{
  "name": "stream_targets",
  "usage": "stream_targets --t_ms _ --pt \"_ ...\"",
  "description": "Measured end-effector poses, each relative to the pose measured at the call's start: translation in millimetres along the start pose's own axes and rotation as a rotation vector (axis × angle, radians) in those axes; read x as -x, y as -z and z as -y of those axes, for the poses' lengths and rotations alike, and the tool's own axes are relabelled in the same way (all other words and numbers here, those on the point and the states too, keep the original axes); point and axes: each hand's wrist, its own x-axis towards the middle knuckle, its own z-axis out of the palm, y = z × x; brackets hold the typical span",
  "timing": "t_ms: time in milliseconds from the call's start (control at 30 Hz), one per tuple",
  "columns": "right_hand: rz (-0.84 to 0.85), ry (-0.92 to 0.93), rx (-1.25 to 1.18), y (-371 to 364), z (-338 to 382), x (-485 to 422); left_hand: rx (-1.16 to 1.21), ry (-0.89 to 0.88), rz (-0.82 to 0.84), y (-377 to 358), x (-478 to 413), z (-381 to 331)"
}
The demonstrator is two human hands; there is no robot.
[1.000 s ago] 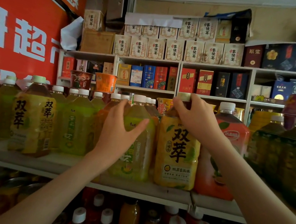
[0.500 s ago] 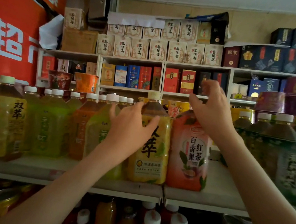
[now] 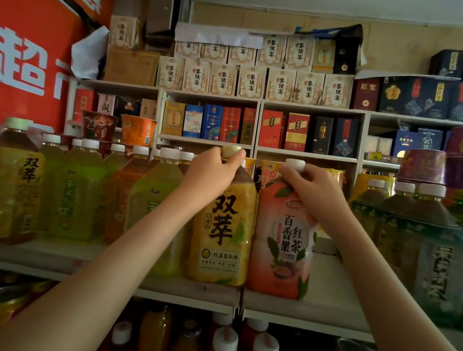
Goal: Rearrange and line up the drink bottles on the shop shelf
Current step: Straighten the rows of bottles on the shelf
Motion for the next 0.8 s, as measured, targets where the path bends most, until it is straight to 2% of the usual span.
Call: stream_targets --t_ms 100,200,400,500,600,800 --pt "-0.057 0.021 -0.067 -2 3 4 -0.051 0.024 -0.031 -5 -3 -1" --pt "-0.126 0.071 -0.074 -2 7 11 -0.108 -0.011 -0.139 -8 1 -5" --pt "-0.302 0.259 -0.029 17 29 31 -0.054 -0.283 -0.371 5 38 -30" --pt "-0.335 0.28 -0.078 37 51 36 -0.044 -0.331 -0.475 31 45 -50" --pt "-0.305 0.284 -0.118 52 74 36 -0.069 -0.319 -0.48 56 43 -63" --pt "-0.005 0.169 -0.255 49 98 39 -0.223 -0.235 -0.343 83 45 -61"
